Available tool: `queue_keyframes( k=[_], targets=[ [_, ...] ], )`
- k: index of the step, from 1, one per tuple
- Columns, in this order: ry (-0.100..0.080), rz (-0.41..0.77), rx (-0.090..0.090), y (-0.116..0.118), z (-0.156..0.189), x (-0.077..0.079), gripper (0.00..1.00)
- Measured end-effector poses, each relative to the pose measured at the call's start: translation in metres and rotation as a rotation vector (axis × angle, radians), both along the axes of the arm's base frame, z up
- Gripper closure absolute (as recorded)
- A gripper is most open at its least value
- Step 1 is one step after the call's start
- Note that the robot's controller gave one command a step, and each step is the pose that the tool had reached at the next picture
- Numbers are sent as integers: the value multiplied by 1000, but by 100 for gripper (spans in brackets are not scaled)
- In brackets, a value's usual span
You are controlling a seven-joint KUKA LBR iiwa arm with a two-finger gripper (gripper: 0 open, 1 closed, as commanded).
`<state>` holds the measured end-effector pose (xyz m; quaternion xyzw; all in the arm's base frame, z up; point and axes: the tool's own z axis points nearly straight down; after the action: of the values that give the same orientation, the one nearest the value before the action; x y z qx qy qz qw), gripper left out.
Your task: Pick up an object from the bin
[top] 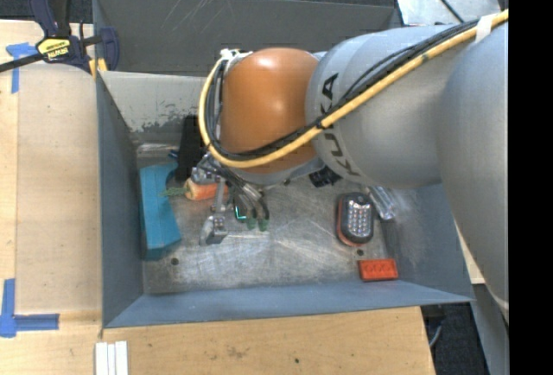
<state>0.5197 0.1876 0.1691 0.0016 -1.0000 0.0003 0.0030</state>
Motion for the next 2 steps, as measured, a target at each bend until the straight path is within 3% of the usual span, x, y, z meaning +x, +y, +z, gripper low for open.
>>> queue_keyframes(
  k=[1,2],
  targets=[
    [-8,-2,2,-1,4,2,0],
    [-8,45,1,8,4,18,0]
  ],
)
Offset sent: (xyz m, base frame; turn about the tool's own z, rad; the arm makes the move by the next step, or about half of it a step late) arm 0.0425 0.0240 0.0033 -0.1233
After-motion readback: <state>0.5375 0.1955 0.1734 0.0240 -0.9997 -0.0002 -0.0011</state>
